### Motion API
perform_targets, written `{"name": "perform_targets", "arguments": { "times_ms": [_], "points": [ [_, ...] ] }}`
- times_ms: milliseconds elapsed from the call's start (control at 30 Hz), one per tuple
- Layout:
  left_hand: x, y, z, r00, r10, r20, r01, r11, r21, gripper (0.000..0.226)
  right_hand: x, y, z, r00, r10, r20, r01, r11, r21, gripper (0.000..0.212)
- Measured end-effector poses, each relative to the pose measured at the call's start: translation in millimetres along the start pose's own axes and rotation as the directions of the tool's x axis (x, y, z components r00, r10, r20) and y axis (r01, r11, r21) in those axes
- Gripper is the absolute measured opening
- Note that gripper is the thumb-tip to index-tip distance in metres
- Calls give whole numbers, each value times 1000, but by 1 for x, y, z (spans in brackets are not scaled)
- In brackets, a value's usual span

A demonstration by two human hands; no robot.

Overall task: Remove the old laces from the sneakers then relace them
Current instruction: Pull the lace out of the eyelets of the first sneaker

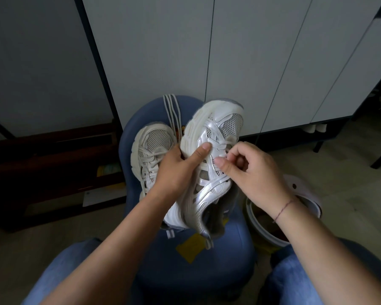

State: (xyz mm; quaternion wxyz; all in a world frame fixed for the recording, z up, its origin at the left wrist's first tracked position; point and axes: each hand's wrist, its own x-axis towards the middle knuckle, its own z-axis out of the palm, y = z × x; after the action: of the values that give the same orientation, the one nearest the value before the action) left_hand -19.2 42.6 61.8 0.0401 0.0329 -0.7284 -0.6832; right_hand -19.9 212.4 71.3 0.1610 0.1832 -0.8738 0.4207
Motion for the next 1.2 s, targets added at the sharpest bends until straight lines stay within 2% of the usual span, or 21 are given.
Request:
{"name": "perform_targets", "arguments": {
  "times_ms": [100,133,200,233,300,333,367,400,467,567,633,667,733,767,833,933,1000,1033,1067,1133,1200],
  "points": [
    [-1,1,1,1000,-3,5,3,1000,-5,54,2,2,0,998,-55,-1,55,996,-64,30],
    [-1,1,1,1000,-8,12,8,1000,-24,54,3,3,0,999,-50,16,49,999,7,28],
    [0,1,0,999,-29,30,32,996,-86,49,5,4,0,1000,6,24,-12,957,289,25],
    [0,1,-1,998,-49,40,54,992,-116,51,6,4,-2,998,55,8,-52,882,468,22],
    [1,0,-2,995,-85,61,93,984,-150,59,10,2,-9,979,203,-15,-119,630,767,22],
    [1,0,-2,993,-96,70,105,982,-155,62,12,3,-13,963,271,7,-152,518,842,22],
    [1,0,-2,992,-101,76,112,982,-153,63,13,3,-17,950,309,37,-188,477,858,21],
    [1,-1,-2,992,-99,77,109,983,-145,62,13,4,-18,947,316,61,-228,527,818,19],
    [1,-2,-1,995,-84,59,91,988,-126,59,11,8,-17,959,271,83,-262,732,629,10],
    [0,-3,1,997,-68,26,70,991,-113,56,6,8,-12,989,134,54,-145,936,321,11],
    [0,-3,1,998,-55,33,58,995,-86,55,5,8,-6,1000,-12,23,10,997,70,27],
    [0,-4,2,998,-48,40,51,996,-72,55,4,7,-3,997,-80,5,81,995,-58,32],
    [-1,-5,2,998,-44,40,46,998,-51,57,4,6,2,985,-169,-16,164,971,-175,34],
    [-1,-5,2,998,-42,40,44,998,-53,57,4,7,3,985,-173,-20,169,977,-132,32],
    [0,-5,2,998,-35,45,38,997,-71,55,6,9,0,998,-69,-13,70,988,139,28],
    [1,-3,0,998,-46,33,50,992,-112,58,11,10,-13,989,122,-84,-58,844,534,24],
    [1,-3,0,998,-55,33,59,990,-130,63,13,12,-19,964,241,-115,-99,724,683,25],
    [1,-3,0,998,-52,31,56,989,-133,63,13,13,-21,958,267,-107,-122,714,689,26],
    [1,-3,0,998,-49,26,52,990,-132,63,12,15,-21,959,264,-102,-142,760,634,24],
    [1,-4,-1,998,-53,15,55,992,-116,64,9,19,-17,977,202,-71,-152,887,436,15],
    [1,-4,-1,999,-51,13,52,994,-92,65,6,18,-12,992,125,-34,-110,953,281,9]
  ]
}}
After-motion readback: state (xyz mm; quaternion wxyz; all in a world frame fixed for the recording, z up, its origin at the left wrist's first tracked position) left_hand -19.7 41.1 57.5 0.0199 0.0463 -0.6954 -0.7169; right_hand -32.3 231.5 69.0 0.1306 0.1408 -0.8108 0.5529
